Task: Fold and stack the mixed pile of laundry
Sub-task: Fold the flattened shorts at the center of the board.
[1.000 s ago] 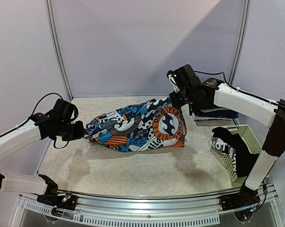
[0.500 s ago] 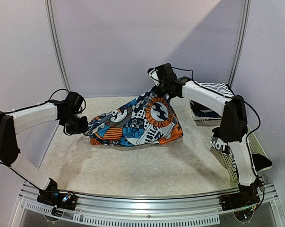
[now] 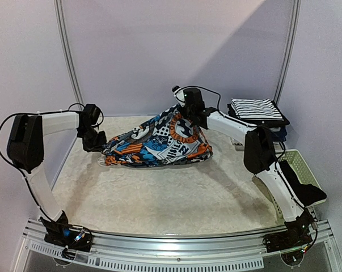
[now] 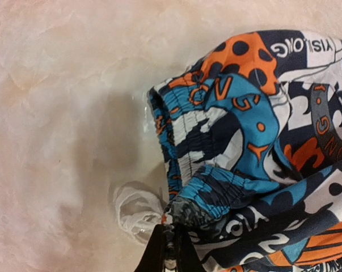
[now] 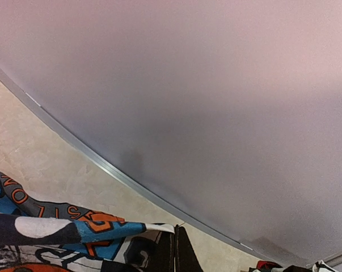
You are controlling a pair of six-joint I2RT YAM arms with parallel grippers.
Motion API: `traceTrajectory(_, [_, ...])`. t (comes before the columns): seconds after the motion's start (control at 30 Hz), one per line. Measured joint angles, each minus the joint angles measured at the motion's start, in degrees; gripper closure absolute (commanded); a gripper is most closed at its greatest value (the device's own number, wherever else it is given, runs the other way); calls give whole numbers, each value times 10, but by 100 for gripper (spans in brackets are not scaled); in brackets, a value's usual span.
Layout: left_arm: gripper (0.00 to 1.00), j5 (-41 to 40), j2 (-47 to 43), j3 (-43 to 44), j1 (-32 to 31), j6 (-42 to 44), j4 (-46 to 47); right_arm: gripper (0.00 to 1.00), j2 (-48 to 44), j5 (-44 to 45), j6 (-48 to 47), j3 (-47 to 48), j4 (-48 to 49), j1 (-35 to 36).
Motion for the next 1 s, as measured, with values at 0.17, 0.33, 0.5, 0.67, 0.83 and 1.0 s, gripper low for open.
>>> traceTrajectory(0.17, [94,12,70,77,17,2,0,100,27,-20,4,22,-6,-18])
traceTrajectory(0.33, [90,9,124,129,20,5,-7,96,27,-23,8,-1,-9,-24])
traceTrajectory(0.5, [9,-12,134,137,22,5,-15,17,27,-29,21,-23,-16,-24])
traceTrajectory(0.67, [0,-53,94,94,23,-1,18,1,22,-43,49,-27,-28,-24])
traceTrajectory(0.83, [5,-116,-22,30,7,1,46,1,-64,-60,82,-129,-49,-24])
traceTrajectory(1.0, [21,-143,-112,-24,-35,11,86,12,-236,-109,136,-300,-46,-21])
